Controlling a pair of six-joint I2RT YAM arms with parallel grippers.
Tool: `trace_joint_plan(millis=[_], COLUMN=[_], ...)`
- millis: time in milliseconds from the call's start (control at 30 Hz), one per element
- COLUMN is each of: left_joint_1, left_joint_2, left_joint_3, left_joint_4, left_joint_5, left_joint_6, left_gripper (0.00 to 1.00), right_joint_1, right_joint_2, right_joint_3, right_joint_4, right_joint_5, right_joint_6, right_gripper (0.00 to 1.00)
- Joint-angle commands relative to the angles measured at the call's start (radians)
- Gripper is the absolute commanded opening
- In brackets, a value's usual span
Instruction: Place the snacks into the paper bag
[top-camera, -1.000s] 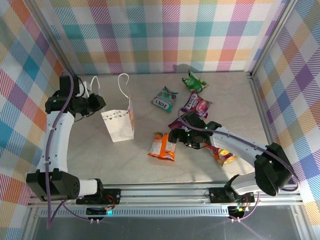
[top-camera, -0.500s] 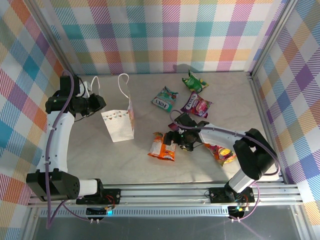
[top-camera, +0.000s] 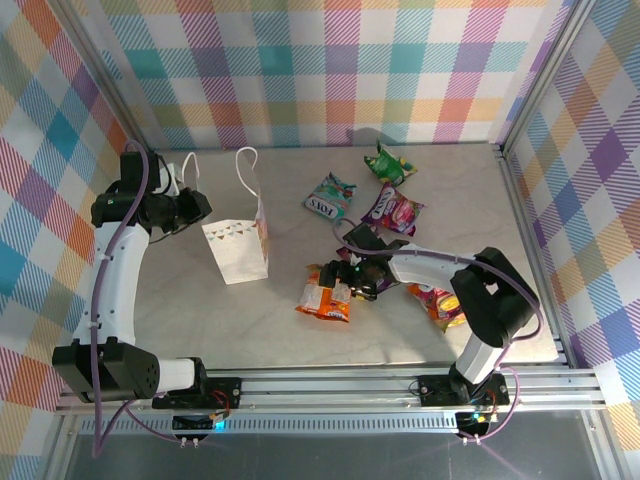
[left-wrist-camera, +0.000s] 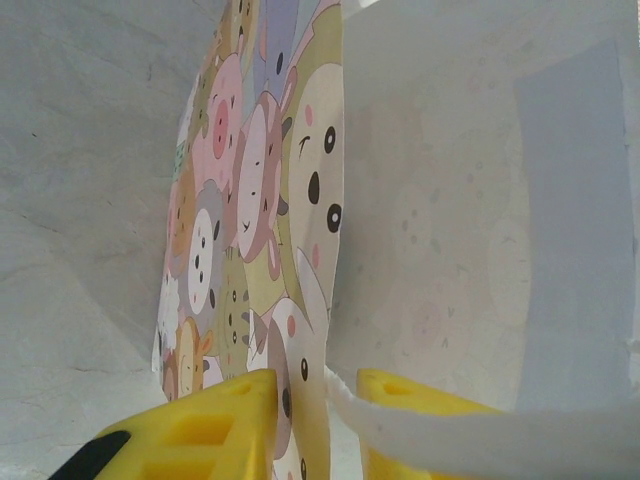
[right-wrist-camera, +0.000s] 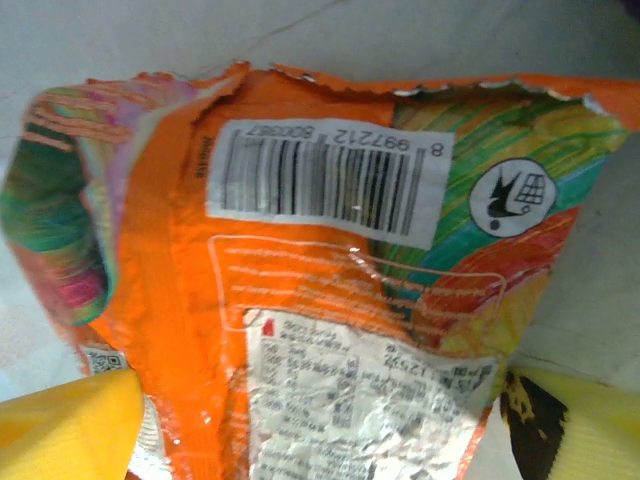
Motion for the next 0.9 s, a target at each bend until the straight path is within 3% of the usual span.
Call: trace_joint_plan(millis=[0,200,367,500,733,867], left_joint_1=[-0.01,-0.01,-0.011,-0.011,-0.011,-0.01], left_joint_2=[-0.018,-0.017,-0.005,-0.012,-0.014,-0.012], left_joint_3=[0.01,0.005,0.011,0.011,0.006,0.01], left_joint_4=[-0.029,-0.026,-0.037,-0.039,-0.037,-0.037], left_joint_5=[-0.008,-0.005,-0.002,-0.005,-0.008,-0.002], left_joint_6=[0.021,0.022,0.028,0.03,0.029,0.027], left_gripper=[0.27,0.27,0.27,0.27,0.27,0.27], right_joint_1=[0.001,0.01,0.023,0.025,0.026,0.037], right_joint_2=[0.01,0.022,0.055,0.067,0.071,0.07], right_joint_3=[0.024,0.037,0.067,0.081,0.13,0.172], right_joint_4=[0.009,0.023,0.011,-0.012,-0.106,-0.165], right_joint_5=[-0.019,-0.029,-0.012,-0.009,0.023,0.05], right_joint_6=[0.017,0.009,-0.002,-0.006,-0.056,-0.095], right_gripper=[0.92,0.88,0.69,0.62,0.4,0.31])
